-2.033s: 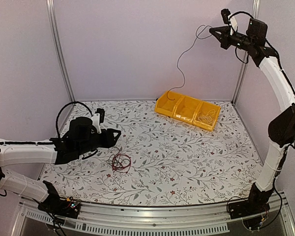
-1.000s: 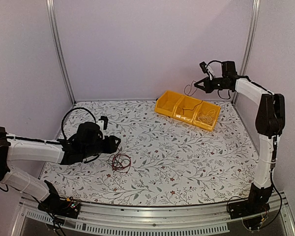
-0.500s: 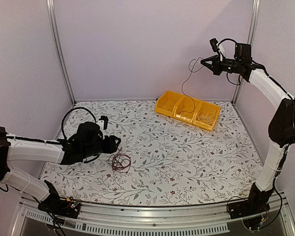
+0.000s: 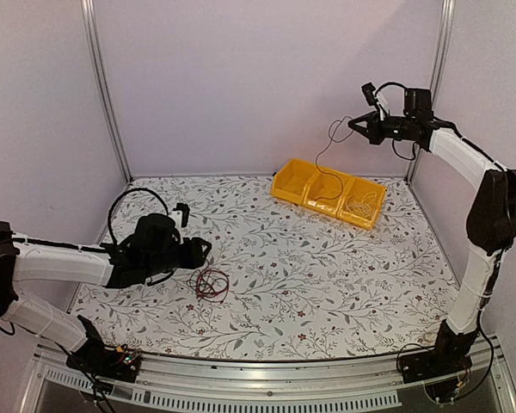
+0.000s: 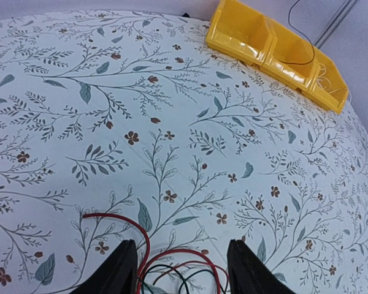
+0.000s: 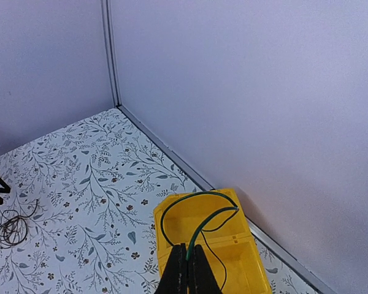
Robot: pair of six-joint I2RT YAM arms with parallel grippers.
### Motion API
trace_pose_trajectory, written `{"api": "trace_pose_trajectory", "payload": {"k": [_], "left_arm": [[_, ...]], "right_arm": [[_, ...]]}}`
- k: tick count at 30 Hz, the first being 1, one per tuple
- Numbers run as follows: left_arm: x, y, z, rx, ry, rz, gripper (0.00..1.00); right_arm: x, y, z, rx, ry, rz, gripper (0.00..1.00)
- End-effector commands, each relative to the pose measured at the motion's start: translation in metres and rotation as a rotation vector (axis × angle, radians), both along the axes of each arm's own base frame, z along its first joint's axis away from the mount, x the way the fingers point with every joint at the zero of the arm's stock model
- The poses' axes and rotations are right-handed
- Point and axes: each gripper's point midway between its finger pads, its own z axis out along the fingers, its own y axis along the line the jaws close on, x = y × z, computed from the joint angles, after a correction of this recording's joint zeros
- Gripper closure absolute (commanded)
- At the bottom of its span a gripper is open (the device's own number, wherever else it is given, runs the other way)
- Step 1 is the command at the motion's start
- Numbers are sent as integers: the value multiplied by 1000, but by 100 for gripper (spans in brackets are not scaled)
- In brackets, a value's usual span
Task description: Untangle the cables
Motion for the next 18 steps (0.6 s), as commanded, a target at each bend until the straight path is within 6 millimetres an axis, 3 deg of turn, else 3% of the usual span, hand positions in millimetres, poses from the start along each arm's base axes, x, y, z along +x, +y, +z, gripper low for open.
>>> {"api": "trace_pose_trajectory", "payload": {"k": [1,9,18], "left_arm": [[4,0,7,-12,-26,16,49],[6,1,7,7,-24,22,49],[7,4,4,27,-19,30,48]], "right_arm": [[18,-9,-36,-20,48,-32,100],[52,-29,-108,-43,172,-87,100],[71,-34,-152,-92,250,-114,100]]}}
